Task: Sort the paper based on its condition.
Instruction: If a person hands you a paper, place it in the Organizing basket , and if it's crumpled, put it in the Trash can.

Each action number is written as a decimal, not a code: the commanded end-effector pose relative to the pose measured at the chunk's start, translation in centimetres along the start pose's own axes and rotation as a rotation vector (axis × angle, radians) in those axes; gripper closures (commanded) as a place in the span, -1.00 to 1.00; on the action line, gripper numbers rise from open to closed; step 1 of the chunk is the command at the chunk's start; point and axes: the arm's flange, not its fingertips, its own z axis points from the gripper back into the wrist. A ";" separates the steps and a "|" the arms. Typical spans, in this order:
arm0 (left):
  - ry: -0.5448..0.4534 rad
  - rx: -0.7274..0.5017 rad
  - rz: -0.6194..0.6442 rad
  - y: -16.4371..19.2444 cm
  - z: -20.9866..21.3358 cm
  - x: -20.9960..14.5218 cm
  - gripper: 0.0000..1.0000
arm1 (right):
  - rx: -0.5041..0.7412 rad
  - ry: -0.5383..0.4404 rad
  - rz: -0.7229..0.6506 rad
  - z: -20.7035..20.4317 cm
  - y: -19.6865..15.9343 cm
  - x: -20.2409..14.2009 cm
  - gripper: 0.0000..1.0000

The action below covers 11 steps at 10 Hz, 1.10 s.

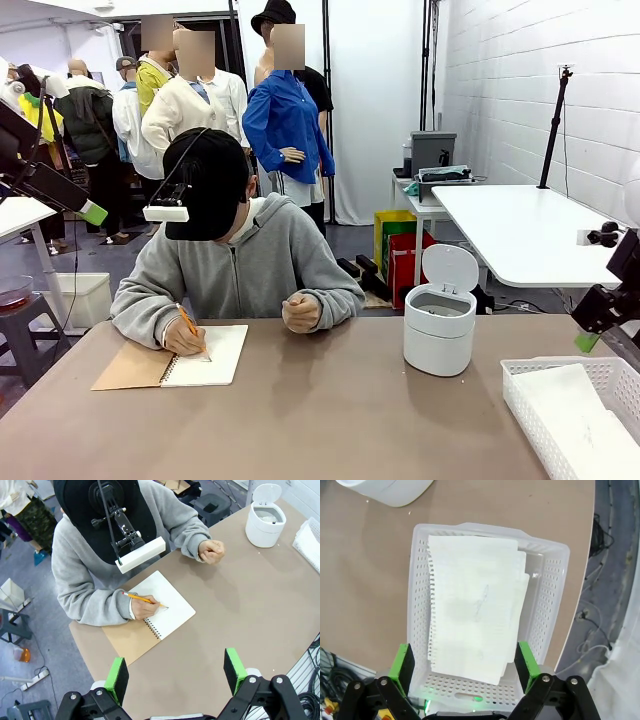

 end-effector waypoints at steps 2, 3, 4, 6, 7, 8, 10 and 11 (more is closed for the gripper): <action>-0.003 0.001 0.000 0.0 0.0 0.0 -1.00 | 0.000 0.000 0.000 0.0 0.0 0.0 -1.00; -0.003 0.001 0.000 0.0 0.0 0.0 -1.00 | 0.080 0.017 0.141 0.5 1.9 -0.1 -1.00; -0.003 0.001 0.000 0.0 0.0 0.0 -1.00 | 0.138 0.047 0.231 0.6 3.6 0.0 -1.00; -0.003 0.001 0.000 0.0 0.0 0.0 -1.00 | 0.227 0.094 0.340 0.5 5.9 1.1 -1.00; -0.003 0.001 0.000 0.0 0.0 0.0 -1.00 | 0.274 0.104 0.396 0.4 7.3 1.7 -1.00; -0.003 0.001 0.000 0.0 0.0 0.0 -1.00 | 0.309 0.093 0.461 0.4 8.7 2.4 -1.00; -0.003 0.001 0.000 0.0 0.0 0.0 -1.00 | 0.390 0.069 0.585 1.1 12.3 3.8 -1.00; -0.003 0.001 0.000 0.0 0.0 0.0 -1.00 | 0.406 -0.005 0.697 1.8 14.7 4.9 -1.00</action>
